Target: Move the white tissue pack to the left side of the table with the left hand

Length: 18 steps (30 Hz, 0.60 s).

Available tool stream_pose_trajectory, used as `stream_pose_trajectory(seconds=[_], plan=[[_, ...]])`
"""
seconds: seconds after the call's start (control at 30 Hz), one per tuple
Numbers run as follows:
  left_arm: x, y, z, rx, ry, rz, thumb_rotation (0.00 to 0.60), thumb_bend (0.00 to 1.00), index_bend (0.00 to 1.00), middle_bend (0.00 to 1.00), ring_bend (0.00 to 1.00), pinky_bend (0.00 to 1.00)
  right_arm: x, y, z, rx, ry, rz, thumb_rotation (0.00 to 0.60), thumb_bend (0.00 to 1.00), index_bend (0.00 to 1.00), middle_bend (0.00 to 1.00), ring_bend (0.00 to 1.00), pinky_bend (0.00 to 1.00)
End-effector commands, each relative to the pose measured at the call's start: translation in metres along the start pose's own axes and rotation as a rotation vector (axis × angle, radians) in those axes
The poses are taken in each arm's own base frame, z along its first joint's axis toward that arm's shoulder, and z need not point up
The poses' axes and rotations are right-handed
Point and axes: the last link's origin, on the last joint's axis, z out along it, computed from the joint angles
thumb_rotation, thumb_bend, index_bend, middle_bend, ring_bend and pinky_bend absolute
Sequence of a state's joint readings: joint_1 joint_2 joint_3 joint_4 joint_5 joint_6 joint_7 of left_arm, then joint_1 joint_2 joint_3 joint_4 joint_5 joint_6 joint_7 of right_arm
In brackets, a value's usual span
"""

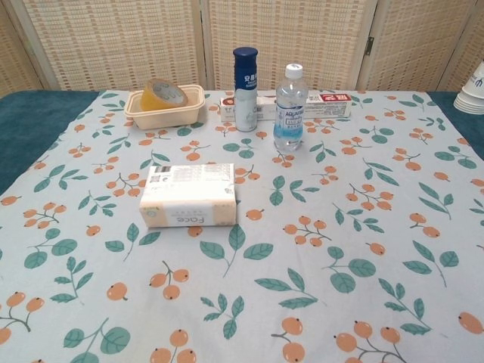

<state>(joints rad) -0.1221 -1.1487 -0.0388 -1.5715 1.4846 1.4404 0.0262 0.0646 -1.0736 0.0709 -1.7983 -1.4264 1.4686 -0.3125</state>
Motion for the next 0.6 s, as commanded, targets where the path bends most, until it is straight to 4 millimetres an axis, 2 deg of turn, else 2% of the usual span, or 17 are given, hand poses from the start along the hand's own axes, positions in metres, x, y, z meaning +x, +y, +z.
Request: stream_pose_trajectory(seconds=[0.03,0.17,0.33,0.5,0.6], plan=[[0.0,0.001,-0.001,-0.001,0.0,-0.001,0.6,0.19,0.0,0.0,0.0,0.17,0.002,0.001,0.0,0.0,0.006,0.008,0.6,0.09,0.0,0.0,0.0,0.0],[-0.003,0.01,-0.002,-0.016,-0.008,0.012,0.6,0.19,0.0,0.0,0.0,0.17,0.004,0.003,-0.002,-0.001,0.005,0.016,0.6,0.09,0.0,0.0,0.0,0.0],[-0.006,0.035,-0.003,-0.067,-0.026,0.007,0.6,0.19,0.0,0.0,0.0,0.17,0.006,0.004,-0.003,0.004,0.009,0.027,0.6,0.09,0.0,0.0,0.0,0.0],[0.001,0.074,0.006,-0.148,-0.045,0.014,0.6,0.19,0.0,0.0,0.0,0.18,0.009,0.005,-0.005,0.014,0.013,0.04,0.6,0.09,0.0,0.0,0.0,0.0],[-0.001,0.101,0.01,-0.162,-0.092,-0.027,0.6,0.19,0.0,0.0,0.0,0.22,0.011,0.007,-0.007,0.016,0.017,0.052,0.6,0.09,0.0,0.0,0.0,0.0]])
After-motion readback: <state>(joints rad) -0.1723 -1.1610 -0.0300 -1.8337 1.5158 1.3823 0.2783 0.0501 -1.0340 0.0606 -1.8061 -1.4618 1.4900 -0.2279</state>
